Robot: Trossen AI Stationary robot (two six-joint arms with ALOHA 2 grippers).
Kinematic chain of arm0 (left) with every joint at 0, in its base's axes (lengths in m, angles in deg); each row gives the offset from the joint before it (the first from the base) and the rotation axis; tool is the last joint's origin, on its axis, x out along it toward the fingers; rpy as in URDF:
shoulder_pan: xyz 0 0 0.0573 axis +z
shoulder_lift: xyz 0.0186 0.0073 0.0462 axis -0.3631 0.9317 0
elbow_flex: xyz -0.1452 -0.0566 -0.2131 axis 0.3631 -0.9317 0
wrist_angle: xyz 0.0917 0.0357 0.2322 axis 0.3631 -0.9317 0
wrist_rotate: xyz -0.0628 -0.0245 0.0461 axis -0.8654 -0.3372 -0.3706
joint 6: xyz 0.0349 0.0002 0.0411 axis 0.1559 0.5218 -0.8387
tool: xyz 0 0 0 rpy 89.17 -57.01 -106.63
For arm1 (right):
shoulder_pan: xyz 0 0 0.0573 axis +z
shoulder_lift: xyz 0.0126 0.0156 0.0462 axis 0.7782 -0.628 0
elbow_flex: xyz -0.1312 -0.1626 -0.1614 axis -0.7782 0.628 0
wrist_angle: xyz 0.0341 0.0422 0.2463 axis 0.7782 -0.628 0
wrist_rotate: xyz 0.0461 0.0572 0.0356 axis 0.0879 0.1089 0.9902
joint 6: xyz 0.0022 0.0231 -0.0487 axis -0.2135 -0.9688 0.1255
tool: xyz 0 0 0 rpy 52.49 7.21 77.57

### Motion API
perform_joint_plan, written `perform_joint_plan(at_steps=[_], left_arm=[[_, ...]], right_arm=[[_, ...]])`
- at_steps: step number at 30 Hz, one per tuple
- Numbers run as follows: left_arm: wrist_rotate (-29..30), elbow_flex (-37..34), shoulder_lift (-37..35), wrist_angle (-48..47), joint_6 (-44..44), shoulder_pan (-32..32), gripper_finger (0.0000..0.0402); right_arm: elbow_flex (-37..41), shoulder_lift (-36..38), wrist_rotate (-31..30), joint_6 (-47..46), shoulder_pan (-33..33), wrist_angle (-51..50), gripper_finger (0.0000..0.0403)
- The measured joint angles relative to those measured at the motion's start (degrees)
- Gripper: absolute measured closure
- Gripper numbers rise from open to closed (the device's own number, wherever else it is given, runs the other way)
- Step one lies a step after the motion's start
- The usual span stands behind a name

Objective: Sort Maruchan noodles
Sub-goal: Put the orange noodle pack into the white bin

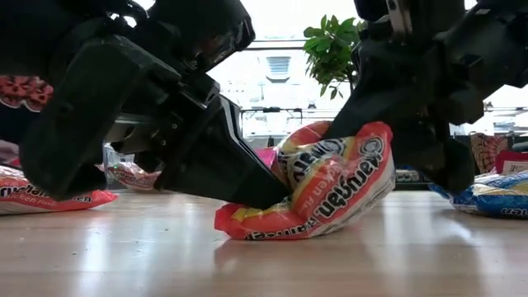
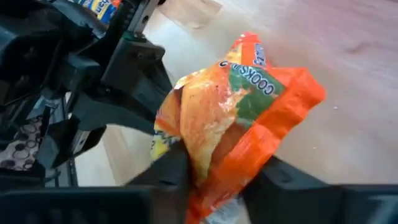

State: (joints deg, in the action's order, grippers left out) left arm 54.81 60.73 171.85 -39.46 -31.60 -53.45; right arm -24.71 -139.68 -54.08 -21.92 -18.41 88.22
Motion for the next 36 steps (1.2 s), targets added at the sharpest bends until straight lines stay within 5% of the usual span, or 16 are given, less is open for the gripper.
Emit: perform_joint_plan(at_steps=[5, 23, 30, 36], left_arm=[[-0.20, -0.02, -2.69, -2.68, -1.36, -0.16, 0.0401], [5.76, -1.61, -30.63, -30.20, -15.57, -1.18, 0.0401], [11.95, -8.46, -43.24, -27.77, -18.28, -1.01, 0.0401], [15.40, -17.10, -51.76, -26.52, -15.54, -0.95, 0.0401]], right_arm=[[0.02, 1.88, 3.09, 3.03, -0.22, 0.01, 0.0382], [-0.72, 21.55, 3.76, 26.89, -7.92, -4.19, 0.0385], [-3.80, 25.68, -8.72, 46.22, -16.26, -4.84, 0.0385], [-8.92, 24.78, -16.48, 53.67, -27.18, -21.32, 0.0385]])
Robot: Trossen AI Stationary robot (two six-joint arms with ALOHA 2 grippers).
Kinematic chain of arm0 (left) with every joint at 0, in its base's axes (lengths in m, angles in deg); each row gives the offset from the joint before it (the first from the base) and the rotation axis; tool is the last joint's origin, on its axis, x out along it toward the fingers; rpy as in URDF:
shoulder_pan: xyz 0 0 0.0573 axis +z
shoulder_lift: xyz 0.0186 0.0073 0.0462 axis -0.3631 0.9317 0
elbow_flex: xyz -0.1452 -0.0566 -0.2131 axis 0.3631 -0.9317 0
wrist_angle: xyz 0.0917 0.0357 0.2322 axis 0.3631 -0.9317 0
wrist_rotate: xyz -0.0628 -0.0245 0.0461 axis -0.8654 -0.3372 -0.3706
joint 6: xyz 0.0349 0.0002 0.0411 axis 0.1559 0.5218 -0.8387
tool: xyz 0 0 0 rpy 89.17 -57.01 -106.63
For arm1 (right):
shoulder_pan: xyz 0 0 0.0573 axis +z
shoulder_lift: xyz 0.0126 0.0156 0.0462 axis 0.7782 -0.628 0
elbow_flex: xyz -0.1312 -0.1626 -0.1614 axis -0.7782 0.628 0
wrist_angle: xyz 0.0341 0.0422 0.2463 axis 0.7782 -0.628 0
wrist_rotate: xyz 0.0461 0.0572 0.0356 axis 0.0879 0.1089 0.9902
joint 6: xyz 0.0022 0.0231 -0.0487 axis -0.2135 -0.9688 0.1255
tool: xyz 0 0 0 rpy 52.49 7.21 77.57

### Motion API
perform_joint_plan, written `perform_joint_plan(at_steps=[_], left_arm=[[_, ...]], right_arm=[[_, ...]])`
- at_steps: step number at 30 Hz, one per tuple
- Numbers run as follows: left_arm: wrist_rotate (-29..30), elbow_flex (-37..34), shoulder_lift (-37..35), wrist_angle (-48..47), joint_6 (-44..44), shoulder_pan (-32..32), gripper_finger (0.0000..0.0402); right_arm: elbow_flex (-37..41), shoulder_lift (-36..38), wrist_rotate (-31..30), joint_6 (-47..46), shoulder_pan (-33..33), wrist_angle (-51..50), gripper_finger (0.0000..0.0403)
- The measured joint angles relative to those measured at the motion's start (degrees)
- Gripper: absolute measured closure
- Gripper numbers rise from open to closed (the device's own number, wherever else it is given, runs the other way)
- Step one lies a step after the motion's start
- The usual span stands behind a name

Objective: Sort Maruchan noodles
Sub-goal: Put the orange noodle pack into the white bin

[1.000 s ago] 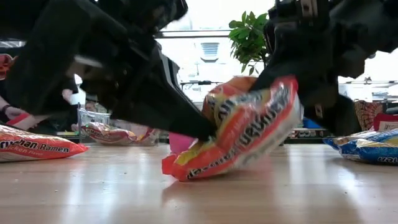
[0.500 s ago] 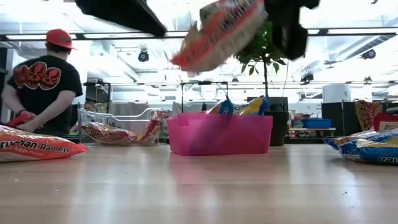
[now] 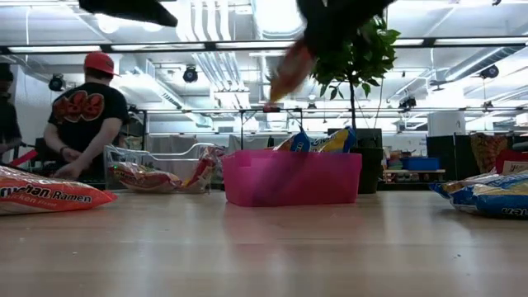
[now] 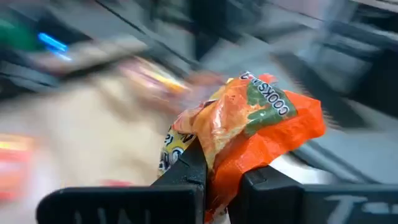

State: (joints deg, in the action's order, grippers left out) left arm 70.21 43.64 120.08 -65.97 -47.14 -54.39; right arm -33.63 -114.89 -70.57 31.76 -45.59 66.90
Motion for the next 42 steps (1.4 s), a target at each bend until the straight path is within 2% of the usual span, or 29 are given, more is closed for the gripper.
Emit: perform_joint_plan(at_steps=[5, 10, 13, 19, 24, 28, 34, 42], left_arm=[[2.81, -4.81, -5.54, 4.63, -3.73, 0.39, 0.0402], [2.78, -7.17, -9.39, 8.57, -5.58, 0.68, 0.0402], [2.77, -7.76, -10.45, 8.72, -5.09, 0.68, 0.0402], [2.72, -7.49, -10.33, 8.93, -4.16, 0.68, 0.0402], [2.71, -7.52, -9.32, 8.88, -6.28, 0.70, 0.0402], [2.70, -7.49, -9.25, 8.82, -8.14, 0.70, 0.0402], [2.69, -7.49, -9.25, 8.87, -9.43, 0.70, 0.0402], [2.67, -6.22, -9.31, 9.86, -8.90, 0.70, 0.0402]], right_arm=[[-5.47, -0.86, 2.50, -1.42, -10.19, -15.97, 0.0386], [-10.30, -1.59, 9.37, -1.82, -15.13, -25.01, 0.0386], [-11.09, -1.84, 11.41, -1.35, -15.73, -26.14, 0.0386], [-10.75, -2.66, 11.76, 1.34, -16.27, -27.13, 0.0386], [-10.73, -6.41, 12.40, 1.36, -18.26, -26.89, 0.0386], [-11.23, -10.51, 16.18, 1.35, -19.90, -26.52, 0.0386], [-15.45, -16.25, 16.48, 1.27, -20.55, -29.76, 0.0386], [-22.46, -22.45, 17.22, -0.83, -20.51, -40.15, 0.0380]])
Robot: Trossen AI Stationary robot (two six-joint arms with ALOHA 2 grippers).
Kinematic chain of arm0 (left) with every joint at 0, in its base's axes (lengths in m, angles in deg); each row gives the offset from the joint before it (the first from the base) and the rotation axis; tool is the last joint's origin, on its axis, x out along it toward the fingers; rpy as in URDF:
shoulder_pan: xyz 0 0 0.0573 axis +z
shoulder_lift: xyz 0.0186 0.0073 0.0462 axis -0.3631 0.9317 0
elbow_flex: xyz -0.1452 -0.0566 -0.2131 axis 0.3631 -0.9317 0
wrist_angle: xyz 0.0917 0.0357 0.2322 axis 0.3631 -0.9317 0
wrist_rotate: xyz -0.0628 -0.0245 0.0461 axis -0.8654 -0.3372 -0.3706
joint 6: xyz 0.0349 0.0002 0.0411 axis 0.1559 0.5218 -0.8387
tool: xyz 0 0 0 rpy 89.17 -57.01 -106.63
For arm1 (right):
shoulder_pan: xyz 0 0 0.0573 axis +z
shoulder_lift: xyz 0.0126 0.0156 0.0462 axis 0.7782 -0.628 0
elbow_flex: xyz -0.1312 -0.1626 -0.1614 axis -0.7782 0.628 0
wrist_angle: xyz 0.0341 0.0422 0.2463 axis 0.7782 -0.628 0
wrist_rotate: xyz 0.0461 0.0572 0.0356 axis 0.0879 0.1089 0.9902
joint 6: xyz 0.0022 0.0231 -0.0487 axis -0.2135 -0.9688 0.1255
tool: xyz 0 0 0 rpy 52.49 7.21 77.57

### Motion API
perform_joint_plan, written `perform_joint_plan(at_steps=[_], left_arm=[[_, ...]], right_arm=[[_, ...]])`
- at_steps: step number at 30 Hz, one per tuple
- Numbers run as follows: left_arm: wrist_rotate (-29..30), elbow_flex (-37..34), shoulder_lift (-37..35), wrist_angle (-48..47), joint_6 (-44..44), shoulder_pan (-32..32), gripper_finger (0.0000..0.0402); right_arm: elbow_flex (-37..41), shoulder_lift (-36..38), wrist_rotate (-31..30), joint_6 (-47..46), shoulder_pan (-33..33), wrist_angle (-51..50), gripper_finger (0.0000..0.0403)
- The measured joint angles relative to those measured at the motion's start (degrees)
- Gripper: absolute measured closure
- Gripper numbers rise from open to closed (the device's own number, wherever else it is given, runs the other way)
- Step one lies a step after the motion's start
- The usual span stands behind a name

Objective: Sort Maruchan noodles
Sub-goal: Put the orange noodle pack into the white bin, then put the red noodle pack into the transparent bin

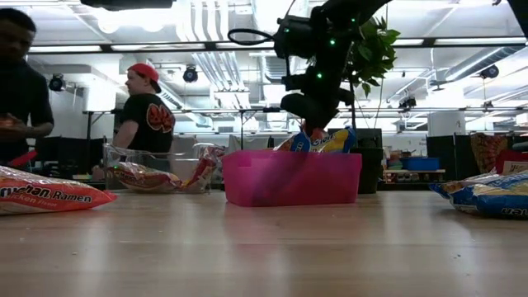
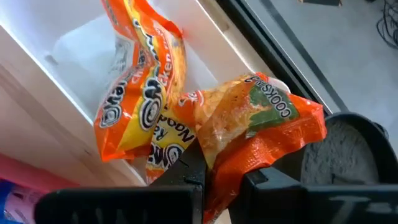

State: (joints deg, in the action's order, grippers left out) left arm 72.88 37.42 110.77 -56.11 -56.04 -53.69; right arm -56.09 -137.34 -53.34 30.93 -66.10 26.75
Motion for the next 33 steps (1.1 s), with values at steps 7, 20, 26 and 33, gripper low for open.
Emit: perform_joint_plan(at_steps=[7, 20, 26, 33], left_arm=[[-0.10, -1.60, 0.18, -0.43, 10.34, -0.22, 0.0402], [-0.09, -4.37, 1.16, -0.24, 16.80, -0.24, 0.0402], [-0.09, -4.31, 1.16, -0.23, 17.35, -0.24, 0.0402], [-0.07, -1.91, 1.16, -0.15, 20.28, -0.24, 0.0402]], right_arm=[[-4.57, -1.02, 0.18, 4.26, -0.64, -3.42, 0.0342], [-10.37, -0.69, 0.33, 6.92, -3.44, -12.26, 0.0306], [-13.39, 3.54, 0.11, 4.57, 2.33, -14.22, 0.0324], [-1.47, 12.75, -2.01, 7.27, 17.16, 3.54, 0.0346]])
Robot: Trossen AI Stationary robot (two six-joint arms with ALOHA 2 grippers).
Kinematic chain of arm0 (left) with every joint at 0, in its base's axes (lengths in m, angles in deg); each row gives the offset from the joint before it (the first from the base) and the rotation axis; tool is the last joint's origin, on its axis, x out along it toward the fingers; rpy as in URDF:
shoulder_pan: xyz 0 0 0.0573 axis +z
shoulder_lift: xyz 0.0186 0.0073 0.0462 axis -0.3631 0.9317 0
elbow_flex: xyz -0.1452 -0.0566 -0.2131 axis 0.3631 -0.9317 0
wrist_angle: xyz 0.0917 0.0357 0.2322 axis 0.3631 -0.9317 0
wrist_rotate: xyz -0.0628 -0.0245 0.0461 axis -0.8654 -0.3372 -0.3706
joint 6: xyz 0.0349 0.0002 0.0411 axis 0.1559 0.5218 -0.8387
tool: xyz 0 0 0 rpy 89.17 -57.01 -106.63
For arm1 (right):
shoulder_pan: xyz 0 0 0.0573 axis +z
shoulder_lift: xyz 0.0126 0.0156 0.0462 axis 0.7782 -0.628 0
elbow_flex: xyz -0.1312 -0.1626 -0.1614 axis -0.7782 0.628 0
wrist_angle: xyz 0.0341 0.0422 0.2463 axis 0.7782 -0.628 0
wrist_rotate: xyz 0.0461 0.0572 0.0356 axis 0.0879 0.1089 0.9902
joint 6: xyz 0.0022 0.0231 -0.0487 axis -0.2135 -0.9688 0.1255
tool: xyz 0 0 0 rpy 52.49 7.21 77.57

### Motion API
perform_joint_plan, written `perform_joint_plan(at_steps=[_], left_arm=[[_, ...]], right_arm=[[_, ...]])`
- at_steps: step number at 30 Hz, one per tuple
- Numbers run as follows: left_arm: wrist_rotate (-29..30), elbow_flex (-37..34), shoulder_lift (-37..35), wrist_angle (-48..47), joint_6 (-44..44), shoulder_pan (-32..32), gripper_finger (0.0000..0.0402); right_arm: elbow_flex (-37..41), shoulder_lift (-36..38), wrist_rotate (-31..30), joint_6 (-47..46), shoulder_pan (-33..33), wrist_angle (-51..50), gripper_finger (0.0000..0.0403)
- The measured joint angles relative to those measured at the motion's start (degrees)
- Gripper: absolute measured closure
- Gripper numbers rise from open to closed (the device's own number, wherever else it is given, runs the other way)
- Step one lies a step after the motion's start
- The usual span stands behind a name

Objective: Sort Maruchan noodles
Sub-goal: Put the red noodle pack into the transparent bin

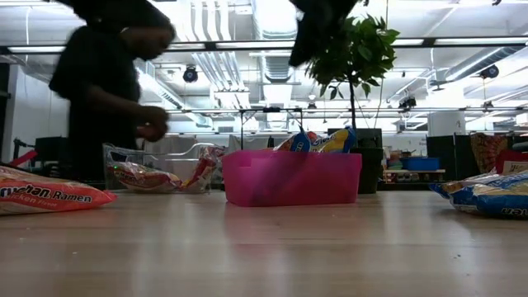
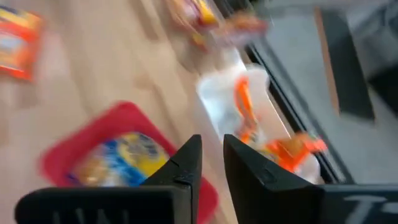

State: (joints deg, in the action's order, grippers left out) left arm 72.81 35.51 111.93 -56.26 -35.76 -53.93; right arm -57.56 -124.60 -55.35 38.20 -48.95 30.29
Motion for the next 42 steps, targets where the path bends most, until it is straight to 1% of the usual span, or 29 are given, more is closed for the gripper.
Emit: perform_joint_plan(at_steps=[2, 4, 7, 11, 14, 16, 18, 19, 21, 22, 24, 25, 27, 29, 31, 33, 35, 38, 42], left_arm=[[-0.60, 1.28, 0.00, 0.04, 2.78, -0.11, 0.0402], [-2.45, 2.31, 0.00, 0.03, 5.64, -0.18, 0.0402], [-4.97, 3.46, 0.00, -0.24, 9.15, -0.33, 0.0402], [-7.78, 4.02, 0.02, -0.12, 13.93, -0.33, 0.0402], [-7.91, 4.02, 0.74, -0.32, 18.58, -0.33, 0.0402], [-7.91, 4.02, 1.46, -1.02, 22.30, -0.33, 0.0402], [-8.08, 4.02, 2.44, -1.97, 25.56, -0.33, 0.0402], [-8.53, 4.02, 2.89, -2.61, 26.88, -0.33, 0.0402], [-9.75, 4.00, 3.97, -3.26, 28.45, -0.33, 0.0402], [-10.27, 4.00, 4.66, -3.21, 28.68, -0.33, 0.0402], [-10.52, 4.00, 5.84, -3.26, 28.74, -0.33, 0.0402], [-10.60, 4.00, 6.30, -3.28, 28.62, -0.33, 0.0402], [-10.56, 4.35, 7.14, -3.50, 27.67, -0.20, 0.0402], [-10.52, 5.02, 7.85, -3.61, 25.83, -0.20, 0.0402], [-10.43, 5.83, 8.40, -3.49, 24.14, -0.19, 0.0402], [-10.38, 6.52, 8.90, -3.52, 22.34, -0.15, 0.0402], [-9.78, 7.26, 9.34, -3.53, 20.33, -0.15, 0.0402], [-7.53, 8.25, 9.74, -3.57, 17.61, -0.13, 0.0402], [-4.50, 9.24, 9.79, -3.63, 14.14, -0.09, 0.0402]], right_arm=[[3.72, 2.63, -2.46, 1.32, 4.71, 5.36, 0.0349], [7.50, 5.37, -3.65, 2.75, 8.95, 10.13, 0.0350], [12.97, 9.28, -3.65, 3.24, 14.50, 16.18, 0.0351], [21.15, 13.63, -3.93, 2.76, 20.27, 24.92, 0.0351], [28.43, 15.21, -3.90, 3.04, 23.53, 33.13, 0.0351], [32.56, 15.26, -3.81, 3.26, 24.54, 38.75, 0.0351], [35.25, 15.31, -3.94, 2.68, 24.73, 42.05, 0.0351], [36.00, 15.34, -3.94, 0.94, 24.71, 42.29, 0.0351], [36.39, 15.35, -2.99, -5.41, 24.57, 39.40, 0.0351], [36.35, 15.54, -0.87, -9.29, 24.46, 36.19, 0.0351], [35.22, 15.61, 6.23, -18.12, 24.10, 27.52, 0.0351], [34.26, 15.61, 9.61, -23.29, 24.07, 22.82, 0.0351], [31.94, 15.61, 14.17, -33.62, 24.09, 10.98, 0.0351], [30.03, 15.61, 17.52, -43.67, 24.11, -1.50, 0.0351], [28.76, 15.45, 19.10, -49.99, 24.11, -12.93, 0.0351], [28.03, 15.20, 19.04, -53.48, 24.09, -19.82, 0.0351], [27.89, 14.81, 19.60, -54.94, 24.07, -24.21, 0.0348], [28.02, 14.58, 21.59, -55.23, 24.07, -25.74, 0.0328], [28.82, 14.59, 22.93, -55.31, 24.07, -25.95, 0.0279]])
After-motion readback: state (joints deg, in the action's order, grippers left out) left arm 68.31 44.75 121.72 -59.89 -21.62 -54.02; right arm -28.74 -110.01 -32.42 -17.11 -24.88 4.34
